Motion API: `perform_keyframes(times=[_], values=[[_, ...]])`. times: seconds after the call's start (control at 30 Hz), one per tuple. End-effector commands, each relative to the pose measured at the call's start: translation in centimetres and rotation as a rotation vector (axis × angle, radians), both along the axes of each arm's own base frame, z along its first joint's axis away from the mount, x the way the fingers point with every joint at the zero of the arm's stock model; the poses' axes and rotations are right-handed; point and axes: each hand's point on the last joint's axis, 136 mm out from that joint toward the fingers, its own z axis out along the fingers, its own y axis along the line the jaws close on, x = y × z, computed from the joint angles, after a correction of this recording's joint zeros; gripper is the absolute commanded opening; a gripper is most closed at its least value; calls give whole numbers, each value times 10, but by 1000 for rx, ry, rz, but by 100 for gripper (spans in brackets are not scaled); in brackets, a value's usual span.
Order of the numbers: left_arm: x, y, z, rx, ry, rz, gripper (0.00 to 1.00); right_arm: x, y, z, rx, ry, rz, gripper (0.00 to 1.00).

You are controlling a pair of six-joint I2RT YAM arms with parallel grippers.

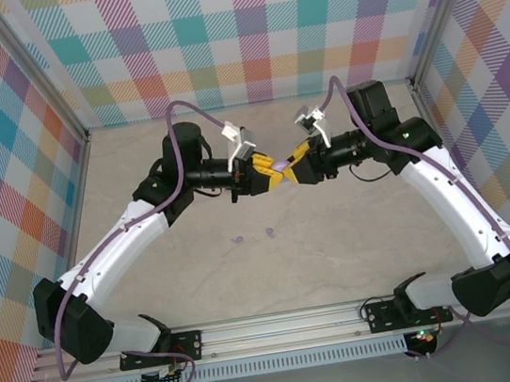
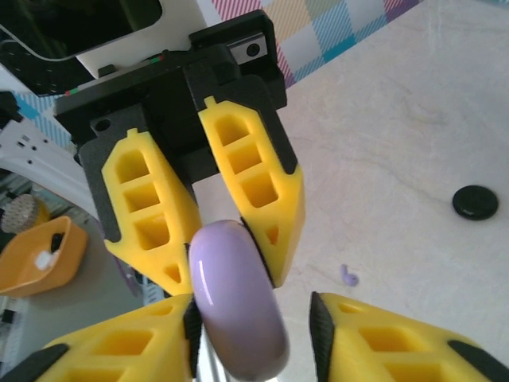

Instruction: Insert the wireless bluetooth earbuds into the charging case

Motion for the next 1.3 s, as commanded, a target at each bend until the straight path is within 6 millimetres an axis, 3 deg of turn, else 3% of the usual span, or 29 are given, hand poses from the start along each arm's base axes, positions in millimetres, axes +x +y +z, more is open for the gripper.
perform_keyframes(times=[0.0,0.27,0.67,1.13,1.27], values=[[-9,-3,23,-44,-34,-42,20,-6,2,3,29,-4,53,39],[-11,-5,26,-48,-17,-64,20,-11,4,-2,37,25,97,46],[-6,-9,25,-32,33,-65,23,-15,6,9,75,16,121,18],[-4,-10,23,-32,74,-60,41,-9,1,31,130,-46,71,17],[-5,-10,25,-41,70,-63,41,-9,1,31,137,-39,78,18]])
